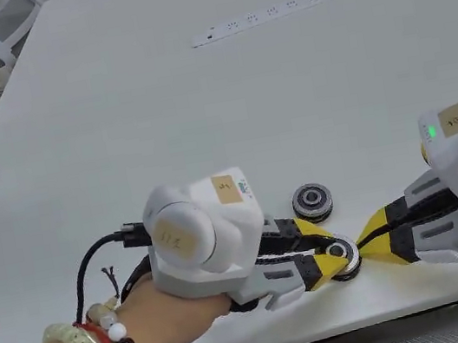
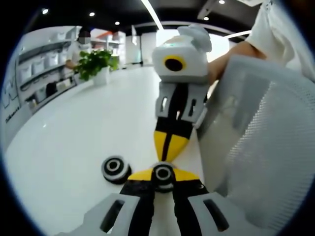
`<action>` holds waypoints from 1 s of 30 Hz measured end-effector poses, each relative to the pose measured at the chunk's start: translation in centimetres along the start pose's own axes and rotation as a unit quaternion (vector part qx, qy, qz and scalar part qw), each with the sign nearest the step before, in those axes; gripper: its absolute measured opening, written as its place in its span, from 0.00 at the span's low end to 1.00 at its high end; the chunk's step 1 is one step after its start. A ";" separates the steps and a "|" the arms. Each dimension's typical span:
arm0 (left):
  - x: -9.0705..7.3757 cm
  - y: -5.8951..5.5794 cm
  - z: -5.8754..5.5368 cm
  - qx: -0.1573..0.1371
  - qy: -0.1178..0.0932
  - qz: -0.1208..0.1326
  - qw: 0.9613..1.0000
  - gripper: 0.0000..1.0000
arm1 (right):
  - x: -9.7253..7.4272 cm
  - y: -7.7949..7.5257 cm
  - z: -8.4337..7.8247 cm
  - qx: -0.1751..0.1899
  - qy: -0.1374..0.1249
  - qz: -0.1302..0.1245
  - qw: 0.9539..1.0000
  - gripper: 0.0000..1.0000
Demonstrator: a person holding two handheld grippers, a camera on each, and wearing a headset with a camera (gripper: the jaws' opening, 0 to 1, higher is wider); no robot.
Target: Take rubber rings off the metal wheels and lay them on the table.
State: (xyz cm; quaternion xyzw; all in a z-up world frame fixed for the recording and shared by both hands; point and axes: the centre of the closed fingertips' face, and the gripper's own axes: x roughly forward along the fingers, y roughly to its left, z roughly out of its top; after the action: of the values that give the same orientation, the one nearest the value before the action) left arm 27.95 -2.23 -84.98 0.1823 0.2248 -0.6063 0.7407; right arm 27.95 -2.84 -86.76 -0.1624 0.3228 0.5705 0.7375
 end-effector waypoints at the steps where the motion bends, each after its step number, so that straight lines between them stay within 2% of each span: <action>1: 0.0 0.0 0.0 0.001 0.000 0.000 1.000 0.14 | 0.0 0.0 0.0 0.006 -0.002 0.001 1.000 0.00; 6: 0.0 0.1 0.0 0.002 -0.001 0.001 1.000 0.14 | -0.1 -0.1 0.1 0.076 -0.017 0.008 0.997 0.00; 8: 0.0 0.1 0.0 0.004 -0.001 0.001 1.000 0.14 | -0.3 -0.2 0.1 0.111 -0.022 0.013 0.993 0.00; 9: 0.0 0.1 0.0 0.004 -0.001 0.001 1.000 0.14 | -0.3 -0.6 0.1 0.121 -0.027 0.004 0.992 0.00; 10: -0.1 0.1 0.0 0.005 -0.001 0.002 1.000 0.14 | -0.5 -0.4 0.6 0.138 -0.041 0.014 0.989 0.00; 11: -0.1 0.1 -0.1 0.005 -0.001 0.003 1.000 0.14 | -0.5 -0.7 0.5 0.150 -0.042 0.009 0.988 0.00; 14: -0.1 0.2 0.0 0.004 -0.001 0.004 1.000 0.14 | -0.3 -0.5 0.4 0.144 -0.040 0.011 0.989 0.00; 16: -0.1 0.2 0.0 0.004 -0.001 0.004 1.000 0.14 | -0.3 -0.5 0.5 0.160 -0.044 0.015 0.986 0.00; 17: -0.1 0.2 0.0 0.004 -0.001 0.004 1.000 0.14 | -0.3 -0.4 0.6 0.172 -0.047 0.019 0.984 0.00; 20: -0.1 0.2 0.0 0.005 -0.002 0.003 1.000 0.14 | -0.4 -0.4 0.6 0.224 -0.062 0.032 0.972 0.00; 21: -0.1 0.2 0.0 0.005 -0.002 0.003 1.000 0.14 | -0.4 -0.4 0.6 0.254 -0.068 0.039 0.964 0.00; 24: -0.1 0.2 0.0 0.005 -0.006 0.002 1.000 0.14 | -0.5 -0.4 0.9 0.298 -0.084 0.057 0.949 0.00; 26: -0.1 0.2 -0.1 0.004 -0.009 0.000 1.000 0.14 | -0.7 -0.5 1.2 0.328 -0.099 0.067 0.937 0.00; 27: -0.1 0.2 -0.1 0.004 -0.011 0.000 1.000 0.14 | -0.8 -0.1 1.1 0.343 -0.094 0.077 0.932 0.00; 28: -0.1 0.2 -0.1 0.003 -0.014 -0.001 1.000 0.14 | -0.7 -0.4 1.0 0.332 -0.093 0.069 0.936 0.00; 30: -0.1 0.2 0.0 0.001 -0.018 -0.002 1.000 0.14 | -0.7 -0.2 1.2 0.333 -0.095 0.072 0.935 0.00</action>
State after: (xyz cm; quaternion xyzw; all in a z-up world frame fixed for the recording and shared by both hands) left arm 28.15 -2.08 -84.97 0.1719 0.2113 -0.6112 0.7431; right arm 28.42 -2.71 -85.47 0.1715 0.4333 0.4950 0.7334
